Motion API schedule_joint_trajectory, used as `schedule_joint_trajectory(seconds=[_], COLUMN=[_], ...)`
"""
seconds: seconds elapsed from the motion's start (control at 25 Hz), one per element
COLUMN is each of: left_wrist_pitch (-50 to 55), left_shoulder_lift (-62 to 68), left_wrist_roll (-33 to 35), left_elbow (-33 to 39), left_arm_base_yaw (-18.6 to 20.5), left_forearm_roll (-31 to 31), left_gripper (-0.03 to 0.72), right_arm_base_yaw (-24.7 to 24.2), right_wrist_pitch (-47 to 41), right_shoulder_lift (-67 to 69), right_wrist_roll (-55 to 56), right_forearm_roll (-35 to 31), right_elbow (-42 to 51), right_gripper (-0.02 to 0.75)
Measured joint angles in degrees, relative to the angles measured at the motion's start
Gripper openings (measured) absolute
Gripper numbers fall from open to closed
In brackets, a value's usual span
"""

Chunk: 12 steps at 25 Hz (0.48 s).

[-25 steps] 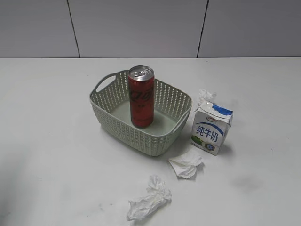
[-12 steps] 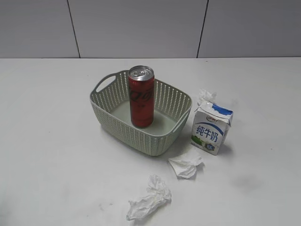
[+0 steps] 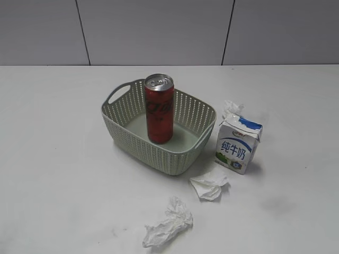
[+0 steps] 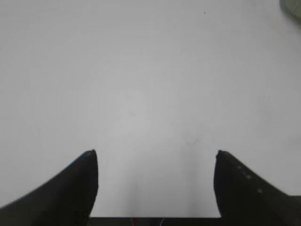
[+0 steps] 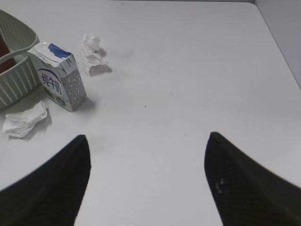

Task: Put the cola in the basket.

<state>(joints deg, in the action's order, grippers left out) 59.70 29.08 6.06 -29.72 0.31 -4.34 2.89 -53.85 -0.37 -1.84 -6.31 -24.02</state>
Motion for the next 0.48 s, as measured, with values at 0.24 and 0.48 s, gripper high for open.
schedule_joint_trajectory(seconds=[0.24,0.48], left_wrist_pitch=[0.1,0.3], left_shoulder_lift=[-7.2,-17.1], left_wrist_roll=[0.0,0.0], left_elbow=[0.4,0.4], left_arm_base_yaw=[0.0,0.0], left_forearm_roll=[-0.1,-0.1], left_gripper=[0.578,0.578], right_arm_base_yaw=[0.0,0.0], right_wrist_pitch=[0.0,0.0], right_shoulder_lift=[0.0,0.0], right_wrist_roll=[0.0,0.0], right_forearm_roll=[0.0,0.0], right_elbow=[0.0,0.0], right_gripper=[0.572,0.572])
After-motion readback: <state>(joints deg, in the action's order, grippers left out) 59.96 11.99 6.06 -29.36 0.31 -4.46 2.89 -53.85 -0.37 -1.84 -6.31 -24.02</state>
